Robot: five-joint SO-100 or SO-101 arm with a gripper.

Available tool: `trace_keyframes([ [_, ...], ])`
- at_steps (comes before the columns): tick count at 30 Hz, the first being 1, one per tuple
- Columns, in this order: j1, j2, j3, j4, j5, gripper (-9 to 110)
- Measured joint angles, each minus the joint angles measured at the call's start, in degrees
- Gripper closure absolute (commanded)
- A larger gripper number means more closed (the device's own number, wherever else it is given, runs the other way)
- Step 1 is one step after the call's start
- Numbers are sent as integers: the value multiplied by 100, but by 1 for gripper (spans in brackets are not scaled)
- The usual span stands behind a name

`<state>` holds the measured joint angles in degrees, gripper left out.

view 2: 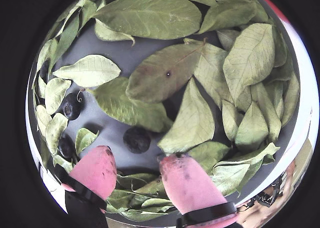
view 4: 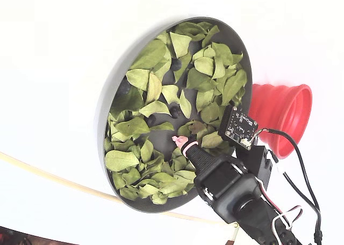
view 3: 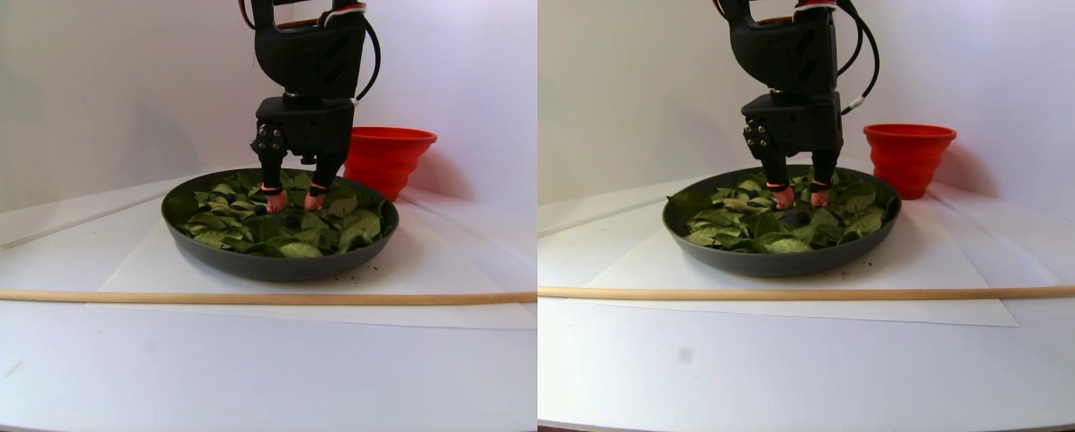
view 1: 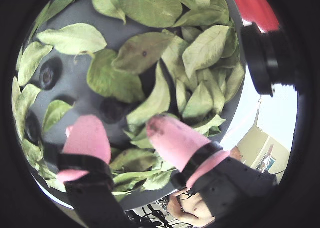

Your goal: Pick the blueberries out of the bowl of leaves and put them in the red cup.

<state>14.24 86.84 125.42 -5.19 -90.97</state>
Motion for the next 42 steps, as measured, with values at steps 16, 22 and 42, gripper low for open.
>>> trace_keyframes([
  [16,-62,-185,-123,-167,141,85],
  [22,-62,-264,-149,-202,141,85],
  [42,-62,-598,-237,-519,281,86],
])
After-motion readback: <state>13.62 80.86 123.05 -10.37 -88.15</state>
